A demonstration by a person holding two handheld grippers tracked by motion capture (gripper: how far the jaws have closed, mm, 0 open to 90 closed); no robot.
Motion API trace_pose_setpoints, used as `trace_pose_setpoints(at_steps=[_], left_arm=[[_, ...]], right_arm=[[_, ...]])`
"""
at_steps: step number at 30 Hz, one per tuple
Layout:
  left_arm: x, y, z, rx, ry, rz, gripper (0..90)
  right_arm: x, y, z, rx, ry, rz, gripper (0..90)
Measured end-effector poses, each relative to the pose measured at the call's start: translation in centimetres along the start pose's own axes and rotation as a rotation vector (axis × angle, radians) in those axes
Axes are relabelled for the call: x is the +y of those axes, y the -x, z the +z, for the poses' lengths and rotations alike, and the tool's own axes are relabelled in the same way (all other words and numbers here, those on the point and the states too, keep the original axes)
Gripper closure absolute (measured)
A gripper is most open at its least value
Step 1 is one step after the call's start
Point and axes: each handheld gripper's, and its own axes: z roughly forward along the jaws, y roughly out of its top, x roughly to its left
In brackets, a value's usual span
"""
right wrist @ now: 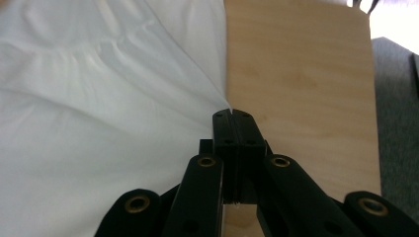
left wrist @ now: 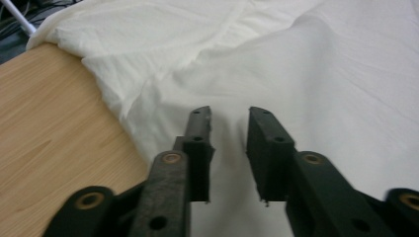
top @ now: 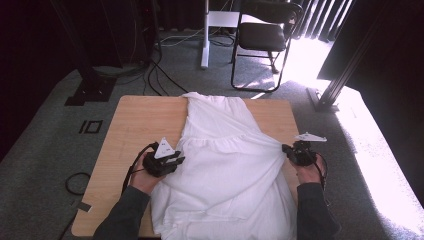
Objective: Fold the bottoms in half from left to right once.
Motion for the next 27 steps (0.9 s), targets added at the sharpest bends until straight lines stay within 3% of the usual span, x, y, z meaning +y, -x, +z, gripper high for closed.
trace_pose_setpoints(at_steps=[2, 4, 7, 8, 9, 12, 14, 15, 16, 17, 18, 19, 20, 21, 22, 25, 27], left_arm=[[-0.5, 0.0, -0.1, 0.015, -0.004, -0.009, 64.1], [-1.3, -0.2, -0.5, 0.042, -0.014, -0.018, 59.5], [-2.6, -0.5, -1.3, 0.048, -0.002, -0.052, 55.6], [-2.6, -0.5, -1.3, 0.048, -0.002, -0.052, 55.4], [-3.5, -0.7, -2.0, 0.051, 0.002, -0.071, 55.4], [-5.2, -0.6, -2.7, 0.060, 0.000, -0.096, 52.9], [-5.8, -0.5, -2.9, 0.059, -0.002, -0.106, 51.7], [-7.6, -0.2, -3.4, 0.064, -0.020, -0.132, 50.8], [-7.6, -0.2, -3.4, 0.064, -0.020, -0.132, 50.2], [-8.6, 0.0, -3.7, 0.069, -0.028, -0.150, 48.6], [-8.6, 0.0, -3.7, 0.069, -0.028, -0.150, 47.8], [-9.6, 0.1, -3.7, 0.065, -0.047, -0.185, 47.1], [-9.6, 0.1, -3.7, 0.065, -0.047, -0.185, 44.8], [-10.6, 0.3, -3.4, 0.061, -0.079, -0.212, 42.0], [-10.6, 0.3, -3.4, 0.061, -0.079, -0.212, 40.7], [-11.6, 0.4, -2.7, 0.068, -0.119, -0.216, 36.1], [-12.0, 0.4, -2.3, 0.053, -0.126, -0.233, 34.4]], right_arm=[[-0.7, 0.4, 1.0, -0.003, -0.034, 0.008, 89.7], [-1.0, 0.3, 1.3, -0.016, -0.041, -0.007, 78.0], [-1.2, -0.8, 0.1, -0.064, -0.017, -0.053, 63.2], [-1.2, -0.8, 0.1, -0.064, -0.017, -0.053, 63.2], [-1.5, -1.5, -0.8, -0.059, 0.004, -0.072, 60.4], [-3.3, -4.4, -3.6, 0.020, 0.049, -0.159, 57.7], [-3.8, -4.9, -4.0, 0.044, 0.054, -0.165, 57.3], [-6.6, -7.2, -5.3, 0.130, 0.041, -0.185, 53.2], [-6.6, -7.2, -5.3, 0.130, 0.041, -0.185, 53.2], [-8.1, -8.6, -5.7, 0.159, 0.027, -0.214, 49.9], [-8.1, -8.6, -5.7, 0.159, 0.027, -0.214, 49.9], [-9.7, -10.2, -6.0, 0.216, 0.011, -0.247, 46.3], [-9.7, -10.2, -6.0, 0.216, 0.011, -0.247, 46.3], [-11.1, -11.5, -5.9, 0.262, -0.014, -0.259, 41.6], [-11.1, -11.5, -5.9, 0.262, -0.014, -0.259, 41.6], [-12.6, -13.5, -5.3, 0.318, -0.046, -0.312, 35.7], [-13.0, -15.3, -5.1, 0.343, -0.043, -0.371, 27.1]])
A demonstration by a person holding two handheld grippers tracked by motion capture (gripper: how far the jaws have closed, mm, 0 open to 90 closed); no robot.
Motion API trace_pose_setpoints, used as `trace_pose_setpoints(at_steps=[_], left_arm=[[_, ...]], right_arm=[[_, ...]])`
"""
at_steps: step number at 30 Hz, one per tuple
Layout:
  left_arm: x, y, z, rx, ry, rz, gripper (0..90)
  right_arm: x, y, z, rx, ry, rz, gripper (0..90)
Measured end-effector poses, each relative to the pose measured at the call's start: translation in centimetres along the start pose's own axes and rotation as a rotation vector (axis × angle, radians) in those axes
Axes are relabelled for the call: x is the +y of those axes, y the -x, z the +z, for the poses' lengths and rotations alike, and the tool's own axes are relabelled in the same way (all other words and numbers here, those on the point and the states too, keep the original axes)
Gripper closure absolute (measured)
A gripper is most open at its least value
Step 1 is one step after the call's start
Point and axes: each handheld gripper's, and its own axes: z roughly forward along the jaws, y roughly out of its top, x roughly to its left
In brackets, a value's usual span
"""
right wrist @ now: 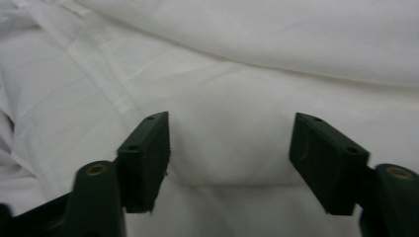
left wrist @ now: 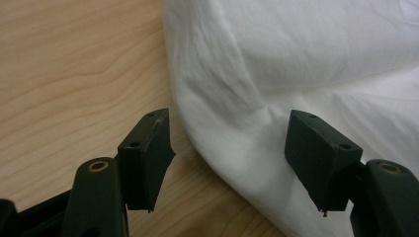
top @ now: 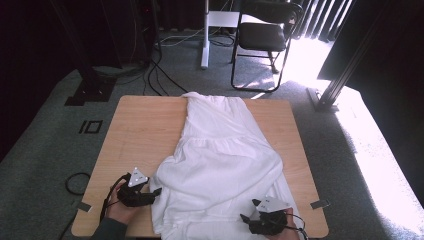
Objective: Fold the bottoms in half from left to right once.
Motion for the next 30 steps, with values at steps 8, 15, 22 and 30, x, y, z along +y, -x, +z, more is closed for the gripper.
trace_pose_setpoints(at_steps=[8, 15, 22, 30], left_arm=[[-0.1, -0.3, 1.1, -0.022, -0.006, -0.014, 53.7], [0.1, -0.5, -0.1, -0.076, 0.020, -0.014, 88.8], [1.1, 0.0, -2.7, -0.116, 0.102, -0.007, 88.0], [2.4, 2.1, -2.9, -0.161, 0.110, 0.071, 68.4]], right_arm=[[1.3, -1.0, 2.6, 0.016, -0.071, -0.063, 58.9], [2.2, 0.6, 0.4, 0.061, -0.002, 0.009, 80.2], [2.2, 1.7, -3.5, 0.031, 0.036, 0.005, 89.2], [0.0, 3.2, -10.4, -0.059, 0.068, 0.028, 89.1]])
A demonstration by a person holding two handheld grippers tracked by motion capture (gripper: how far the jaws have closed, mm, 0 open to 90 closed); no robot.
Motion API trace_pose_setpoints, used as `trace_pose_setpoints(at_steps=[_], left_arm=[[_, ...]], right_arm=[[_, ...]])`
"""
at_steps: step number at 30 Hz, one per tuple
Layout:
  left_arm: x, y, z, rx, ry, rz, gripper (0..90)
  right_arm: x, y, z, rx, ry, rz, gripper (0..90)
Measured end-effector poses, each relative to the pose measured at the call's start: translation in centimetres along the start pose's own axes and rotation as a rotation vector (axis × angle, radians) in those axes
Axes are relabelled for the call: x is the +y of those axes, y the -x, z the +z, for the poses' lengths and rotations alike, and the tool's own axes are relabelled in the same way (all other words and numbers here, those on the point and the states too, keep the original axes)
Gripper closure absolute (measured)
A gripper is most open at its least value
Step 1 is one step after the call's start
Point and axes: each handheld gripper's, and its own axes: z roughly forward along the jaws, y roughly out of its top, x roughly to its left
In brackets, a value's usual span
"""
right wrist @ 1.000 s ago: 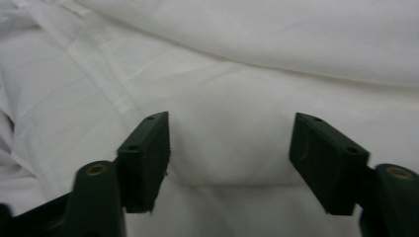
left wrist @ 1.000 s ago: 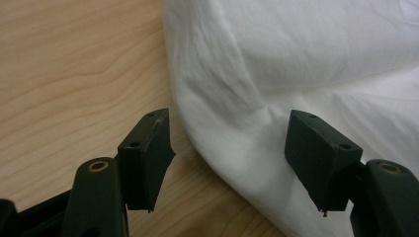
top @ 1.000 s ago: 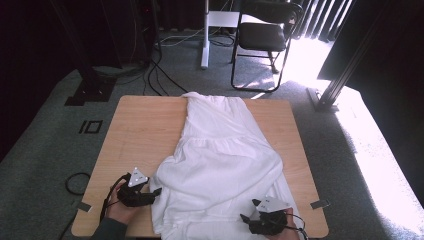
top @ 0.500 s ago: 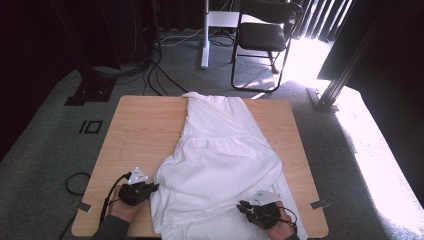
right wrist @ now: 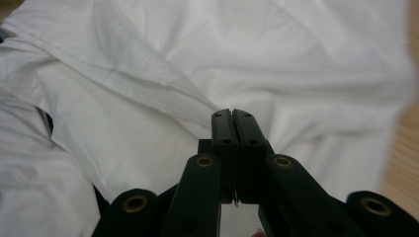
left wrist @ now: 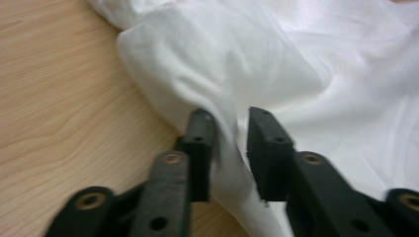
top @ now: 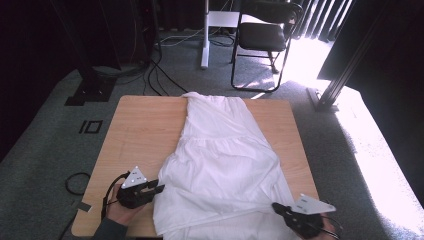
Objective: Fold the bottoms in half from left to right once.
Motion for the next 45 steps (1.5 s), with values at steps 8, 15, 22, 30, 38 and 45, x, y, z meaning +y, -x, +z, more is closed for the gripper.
trace_pose_setpoints(at_steps=[8, 15, 22, 30, 38, 45], left_arm=[[0.1, 0.7, 1.6, 0.001, -0.034, 0.012, 58.6], [-0.1, 0.9, 2.4, 0.022, -0.083, 0.020, 47.8], [-0.5, 0.9, 4.2, 0.013, -0.134, -0.026, 37.0], [-1.0, 1.9, 5.5, 0.001, -0.169, 0.037, 46.2], [-0.9, 1.6, 4.9, 0.004, -0.136, 0.066, 88.1], [-0.8, 0.4, 0.6, 0.073, -0.083, 0.058, 89.0]], right_arm=[[-3.4, 1.6, -7.1, 0.069, 0.041, -0.031, 87.9], [-3.8, 2.8, -4.0, 0.099, 0.080, 0.062, 61.3], [-4.3, 5.5, 2.0, -0.180, -0.029, 0.210, 57.1], [-3.8, 7.4, 6.1, -0.262, -0.057, 0.267, 62.1], [-3.3, 6.9, 6.8, -0.266, -0.095, 0.250, 90.0], [-3.6, 5.6, 2.5, -0.308, -0.041, 0.250, 90.0]])
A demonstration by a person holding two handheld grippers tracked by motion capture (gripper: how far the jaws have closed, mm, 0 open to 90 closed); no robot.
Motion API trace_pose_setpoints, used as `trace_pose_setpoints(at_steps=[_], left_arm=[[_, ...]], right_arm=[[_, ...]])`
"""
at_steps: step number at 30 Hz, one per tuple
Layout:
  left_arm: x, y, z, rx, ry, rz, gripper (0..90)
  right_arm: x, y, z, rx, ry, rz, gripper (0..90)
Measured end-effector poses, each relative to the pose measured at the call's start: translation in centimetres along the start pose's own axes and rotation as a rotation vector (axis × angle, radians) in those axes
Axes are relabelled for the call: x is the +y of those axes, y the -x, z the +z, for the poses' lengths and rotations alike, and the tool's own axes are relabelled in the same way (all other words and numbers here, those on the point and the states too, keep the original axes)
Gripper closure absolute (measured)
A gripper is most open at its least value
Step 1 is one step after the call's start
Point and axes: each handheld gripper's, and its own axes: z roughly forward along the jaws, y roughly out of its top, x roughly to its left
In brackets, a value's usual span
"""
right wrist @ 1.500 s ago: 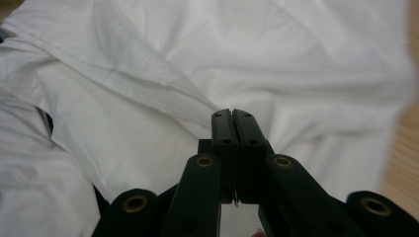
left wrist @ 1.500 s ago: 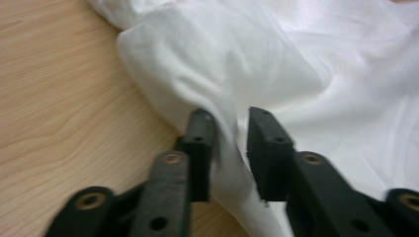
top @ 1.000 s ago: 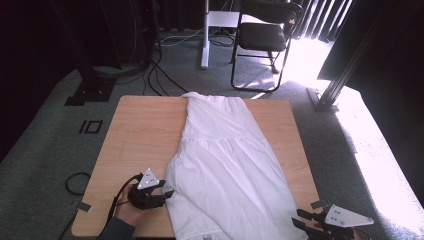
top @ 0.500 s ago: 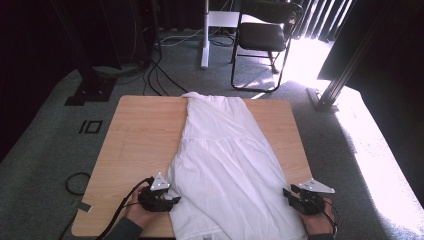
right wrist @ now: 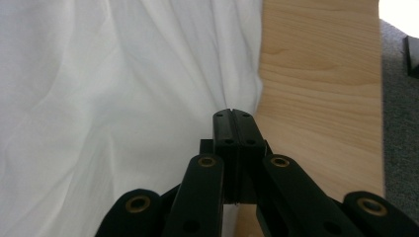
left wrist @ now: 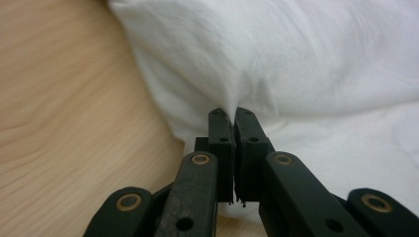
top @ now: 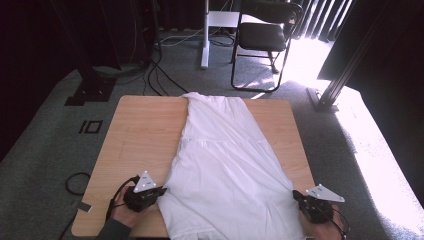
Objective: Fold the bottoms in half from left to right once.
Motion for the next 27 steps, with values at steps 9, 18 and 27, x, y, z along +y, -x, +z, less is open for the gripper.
trace_pose_setpoints(at_steps=[9, 18, 27], left_arm=[[-0.2, -1.9, -0.2, 0.047, 0.053, -0.096, 50.3], [3.8, -4.0, 3.7, 0.031, 0.051, -0.127, 37.7], [3.8, -4.7, 7.1, -0.041, -0.023, -0.150, 42.5]], right_arm=[[-0.9, 0.7, 0.5, 0.021, -0.026, 0.043, 65.2], [5.7, 1.9, 6.5, 0.056, 0.068, 0.019, 55.0], [9.7, 1.5, 13.2, 0.126, -0.008, -0.007, 51.3]])
